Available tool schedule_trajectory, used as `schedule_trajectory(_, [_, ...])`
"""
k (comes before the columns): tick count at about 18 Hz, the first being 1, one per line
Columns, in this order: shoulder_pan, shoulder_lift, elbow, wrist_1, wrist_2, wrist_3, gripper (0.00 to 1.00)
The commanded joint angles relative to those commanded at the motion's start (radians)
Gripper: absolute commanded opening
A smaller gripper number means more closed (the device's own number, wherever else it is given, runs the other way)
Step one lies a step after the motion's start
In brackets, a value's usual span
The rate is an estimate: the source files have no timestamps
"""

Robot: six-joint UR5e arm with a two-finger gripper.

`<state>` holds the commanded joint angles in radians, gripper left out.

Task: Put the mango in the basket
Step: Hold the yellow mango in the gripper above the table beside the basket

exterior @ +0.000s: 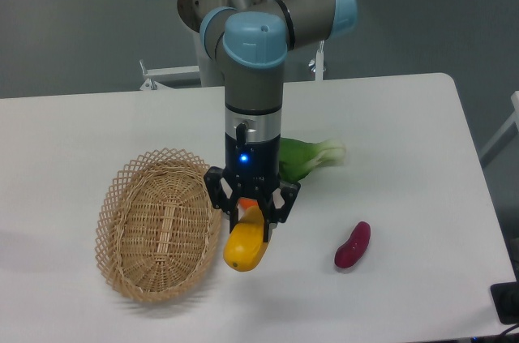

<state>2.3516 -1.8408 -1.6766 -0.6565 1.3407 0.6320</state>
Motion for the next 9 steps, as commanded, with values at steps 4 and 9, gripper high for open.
schedule_trajectory(4, [0.005, 0.011, -0.021, 0.0, 0.0, 0.005, 0.33])
schedule_trajectory(9, [-0.003, 0.028, -0.035, -0.003, 0.008, -0.014, 0.33])
